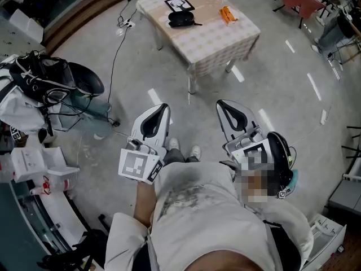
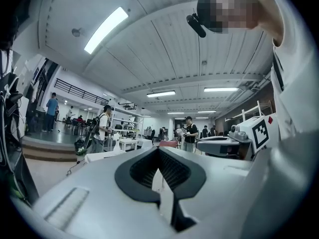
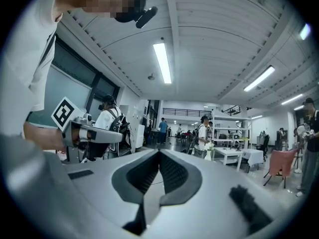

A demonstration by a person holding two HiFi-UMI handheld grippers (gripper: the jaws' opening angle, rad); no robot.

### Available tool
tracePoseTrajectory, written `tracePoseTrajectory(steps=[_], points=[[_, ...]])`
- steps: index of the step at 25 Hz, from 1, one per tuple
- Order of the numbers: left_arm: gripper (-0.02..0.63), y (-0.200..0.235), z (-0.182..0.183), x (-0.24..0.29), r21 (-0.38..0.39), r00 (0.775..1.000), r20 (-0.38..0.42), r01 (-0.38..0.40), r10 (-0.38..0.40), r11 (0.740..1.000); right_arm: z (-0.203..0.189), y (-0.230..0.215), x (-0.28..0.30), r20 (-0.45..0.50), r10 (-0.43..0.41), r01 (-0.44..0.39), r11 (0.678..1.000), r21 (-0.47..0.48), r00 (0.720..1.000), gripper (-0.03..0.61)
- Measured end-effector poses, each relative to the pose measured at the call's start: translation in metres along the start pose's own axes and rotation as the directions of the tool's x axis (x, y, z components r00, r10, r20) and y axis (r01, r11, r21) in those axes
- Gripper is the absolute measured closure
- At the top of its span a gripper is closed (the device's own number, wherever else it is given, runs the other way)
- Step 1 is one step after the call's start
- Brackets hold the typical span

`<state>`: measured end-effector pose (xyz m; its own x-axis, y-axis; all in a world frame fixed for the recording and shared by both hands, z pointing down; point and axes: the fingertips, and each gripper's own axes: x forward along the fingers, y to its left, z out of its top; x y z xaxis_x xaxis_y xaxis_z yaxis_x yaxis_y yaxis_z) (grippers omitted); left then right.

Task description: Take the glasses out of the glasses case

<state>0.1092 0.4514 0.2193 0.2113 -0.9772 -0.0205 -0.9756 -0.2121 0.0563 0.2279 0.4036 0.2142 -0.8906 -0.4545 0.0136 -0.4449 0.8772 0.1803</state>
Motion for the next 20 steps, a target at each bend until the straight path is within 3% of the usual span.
tracePoseTrajectory(steps=[20], points=[[0.604, 0.086, -0.008, 0.072, -0.031, 0.997, -0.011, 0.08, -0.08, 0.996, -0.017, -0.035, 0.098, -0.075, -0.065, 0.065, 0.998, 0.0, 0.995, 0.561]])
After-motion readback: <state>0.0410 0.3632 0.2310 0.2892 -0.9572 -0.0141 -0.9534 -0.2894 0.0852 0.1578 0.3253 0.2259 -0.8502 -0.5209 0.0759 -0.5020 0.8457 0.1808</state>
